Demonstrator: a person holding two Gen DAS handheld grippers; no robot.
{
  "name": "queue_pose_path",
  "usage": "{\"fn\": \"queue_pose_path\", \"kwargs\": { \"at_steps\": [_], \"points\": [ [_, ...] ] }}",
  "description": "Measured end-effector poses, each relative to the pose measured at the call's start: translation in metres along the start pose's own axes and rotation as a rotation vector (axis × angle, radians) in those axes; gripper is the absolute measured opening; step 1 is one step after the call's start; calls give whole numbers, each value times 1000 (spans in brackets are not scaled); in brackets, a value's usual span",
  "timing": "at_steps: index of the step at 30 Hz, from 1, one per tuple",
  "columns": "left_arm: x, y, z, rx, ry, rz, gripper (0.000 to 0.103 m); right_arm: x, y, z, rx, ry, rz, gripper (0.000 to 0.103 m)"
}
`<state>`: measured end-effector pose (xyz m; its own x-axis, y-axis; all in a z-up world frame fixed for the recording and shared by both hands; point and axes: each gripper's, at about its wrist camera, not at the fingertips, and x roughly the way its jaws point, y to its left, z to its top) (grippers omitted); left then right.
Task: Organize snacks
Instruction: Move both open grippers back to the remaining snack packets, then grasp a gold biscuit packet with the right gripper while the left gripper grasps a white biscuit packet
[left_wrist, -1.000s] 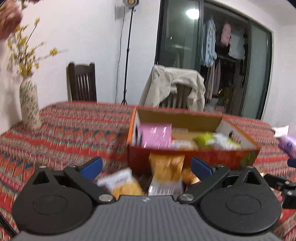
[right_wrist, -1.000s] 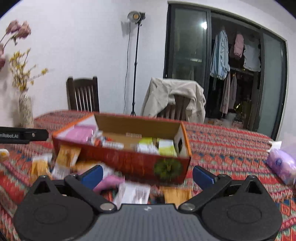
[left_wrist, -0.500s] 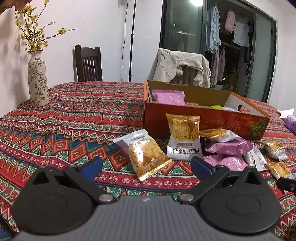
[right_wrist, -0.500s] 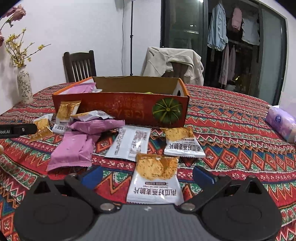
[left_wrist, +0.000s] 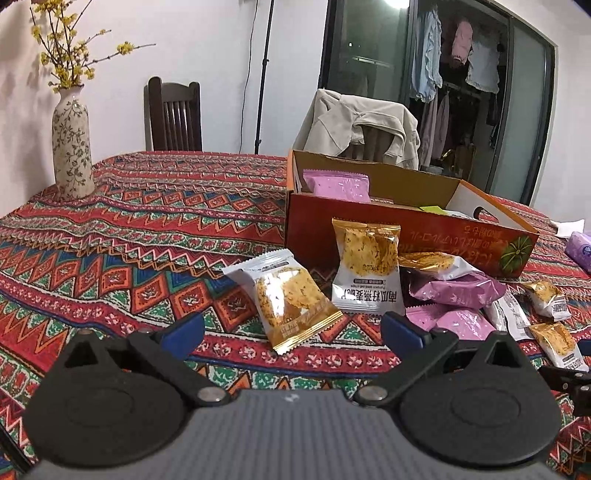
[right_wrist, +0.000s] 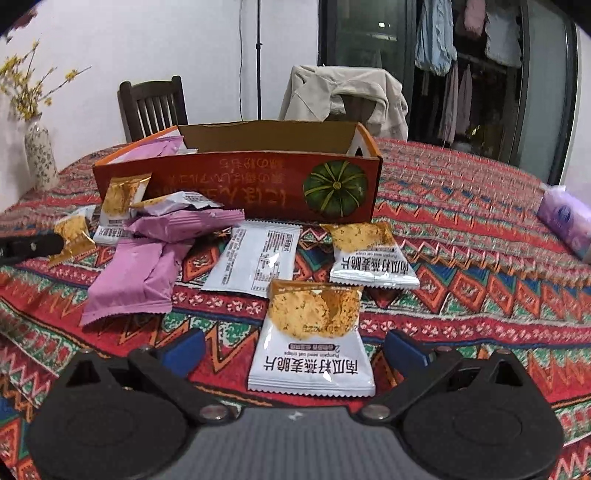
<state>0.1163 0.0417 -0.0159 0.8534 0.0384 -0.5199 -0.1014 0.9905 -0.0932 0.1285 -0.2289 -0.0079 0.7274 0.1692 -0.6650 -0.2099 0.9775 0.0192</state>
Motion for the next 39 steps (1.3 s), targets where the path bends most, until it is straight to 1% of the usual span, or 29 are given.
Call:
{"fn": "queue_pose_path", "kwargs": {
  "at_steps": [9,16,21,24,27,28,29,30,32,34,36,39],
  "points": [
    [8,6,2,-35,51,-13,103,1,0,1,-5,4,7,103],
    [5,-1,-1,5,31,1,103,1,0,1,-10,8,10,103],
    [6,2,0,-10,38,-10,103,0,-2,1,4,-2,8,101],
    [7,2,1,-12,54,-18,103,-1,-3,1,13,-12,-9,96],
    [9,3,1,-14,66,-19,103,-2,-3,1,16,-24,-19,86],
    [10,3,1,-17,70,-20,103,-3,-3,1,15,-32,-19,77],
    [11,4,1,-21,74,-20,103,-5,-3,2,12,-40,-20,60],
    [12,5,1,-28,79,-21,103,-6,-2,4,10,-42,-17,51],
    [13,7,2,-41,89,-23,103,-6,2,6,-6,-40,-30,44],
    [14,9,2,-58,97,-19,103,-8,5,8,-29,-56,-46,40],
    [14,10,2,-63,101,-13,103,-14,7,11,-40,-90,-47,39],
    [14,5,4,-35,107,17,103,-24,7,15,-42,-139,-40,39]
  ]
}}
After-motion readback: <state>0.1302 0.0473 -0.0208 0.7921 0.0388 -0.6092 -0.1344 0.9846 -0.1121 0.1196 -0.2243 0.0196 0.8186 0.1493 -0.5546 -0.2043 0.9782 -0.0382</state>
